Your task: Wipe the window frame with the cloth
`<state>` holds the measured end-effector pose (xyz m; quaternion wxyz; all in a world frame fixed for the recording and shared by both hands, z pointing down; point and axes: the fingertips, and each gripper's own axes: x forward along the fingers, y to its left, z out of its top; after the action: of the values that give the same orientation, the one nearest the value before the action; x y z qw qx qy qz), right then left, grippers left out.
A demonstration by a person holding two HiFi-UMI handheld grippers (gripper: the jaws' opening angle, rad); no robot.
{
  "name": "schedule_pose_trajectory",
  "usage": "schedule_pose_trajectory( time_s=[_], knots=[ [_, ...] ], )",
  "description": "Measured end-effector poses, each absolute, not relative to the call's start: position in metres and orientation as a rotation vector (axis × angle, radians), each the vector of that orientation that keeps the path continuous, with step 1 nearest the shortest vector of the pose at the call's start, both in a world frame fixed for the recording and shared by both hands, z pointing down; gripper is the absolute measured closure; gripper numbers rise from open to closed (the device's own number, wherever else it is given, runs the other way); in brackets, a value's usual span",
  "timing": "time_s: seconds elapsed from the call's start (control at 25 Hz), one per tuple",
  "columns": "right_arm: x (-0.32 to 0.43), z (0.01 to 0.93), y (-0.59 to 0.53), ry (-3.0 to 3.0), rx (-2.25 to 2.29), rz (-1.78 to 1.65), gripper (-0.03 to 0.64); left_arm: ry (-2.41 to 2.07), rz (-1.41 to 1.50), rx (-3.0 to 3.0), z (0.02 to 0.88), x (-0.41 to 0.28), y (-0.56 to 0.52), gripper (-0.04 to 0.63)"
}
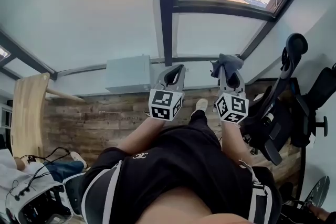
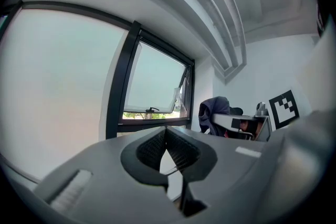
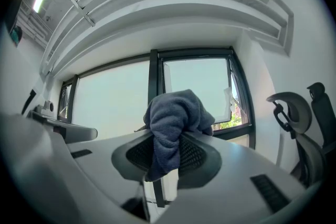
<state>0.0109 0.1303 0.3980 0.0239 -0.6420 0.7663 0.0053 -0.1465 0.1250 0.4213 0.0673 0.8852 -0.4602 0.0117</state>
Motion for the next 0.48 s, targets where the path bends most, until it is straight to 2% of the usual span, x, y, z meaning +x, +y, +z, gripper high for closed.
schedule_pose_trajectory(
  time_s=[0.48],
  knots=[
    [0.044, 0.417, -0.013, 2.461, -1.868, -0.061, 0.519, -1.479, 0.119, 2.59, 0.444, -0.11, -0.002, 0.586]
  ],
)
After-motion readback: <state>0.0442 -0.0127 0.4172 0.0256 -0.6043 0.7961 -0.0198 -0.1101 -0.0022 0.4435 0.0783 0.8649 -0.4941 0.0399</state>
